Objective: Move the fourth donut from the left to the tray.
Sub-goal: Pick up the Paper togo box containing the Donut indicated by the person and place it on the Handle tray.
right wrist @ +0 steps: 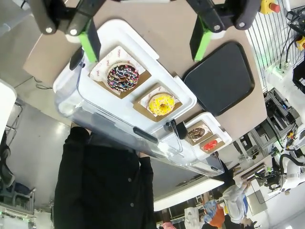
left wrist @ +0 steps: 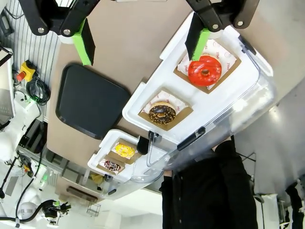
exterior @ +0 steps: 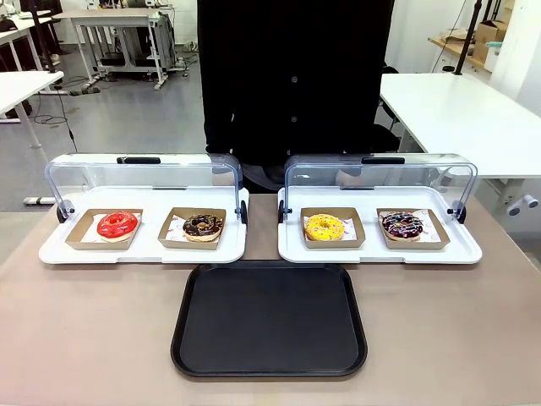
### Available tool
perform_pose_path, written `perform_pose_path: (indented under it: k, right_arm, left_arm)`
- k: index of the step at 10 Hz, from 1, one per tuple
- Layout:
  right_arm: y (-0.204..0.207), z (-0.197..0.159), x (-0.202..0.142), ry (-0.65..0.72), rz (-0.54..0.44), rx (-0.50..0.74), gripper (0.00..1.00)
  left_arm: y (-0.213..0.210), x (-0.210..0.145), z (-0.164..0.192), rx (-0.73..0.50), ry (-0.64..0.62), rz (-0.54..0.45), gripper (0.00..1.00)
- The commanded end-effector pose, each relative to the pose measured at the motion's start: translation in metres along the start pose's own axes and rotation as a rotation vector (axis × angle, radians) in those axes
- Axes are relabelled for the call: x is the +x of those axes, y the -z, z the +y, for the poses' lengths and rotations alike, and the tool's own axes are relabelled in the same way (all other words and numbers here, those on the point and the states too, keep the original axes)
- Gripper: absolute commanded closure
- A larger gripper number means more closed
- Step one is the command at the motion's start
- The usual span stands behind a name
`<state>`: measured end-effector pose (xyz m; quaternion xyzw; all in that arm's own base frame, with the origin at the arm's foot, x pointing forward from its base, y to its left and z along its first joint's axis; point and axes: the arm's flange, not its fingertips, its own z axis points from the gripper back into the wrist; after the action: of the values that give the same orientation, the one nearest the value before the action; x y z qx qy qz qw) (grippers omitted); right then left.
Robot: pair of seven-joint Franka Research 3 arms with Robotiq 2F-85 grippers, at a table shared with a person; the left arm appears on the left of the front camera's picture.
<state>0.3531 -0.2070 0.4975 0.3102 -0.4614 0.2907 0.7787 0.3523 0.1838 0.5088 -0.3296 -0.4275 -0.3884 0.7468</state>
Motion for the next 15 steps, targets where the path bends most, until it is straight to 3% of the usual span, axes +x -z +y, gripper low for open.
perform_pose_path:
  k: [1,15]
  right_arm:
    - [0.0003,-0.003,0.0011,-0.03,-0.026,0.007,0.0]
    - [0.0003,-0.003,0.0011,-0.03,-0.026,0.007,0.0]
  left_arm:
    - [-0.002,0.0002,0.0009,-0.01,0.022,-0.014,0.0]
    - [-0.002,0.0002,0.0009,-0.01,0.022,-0.014,0.0]
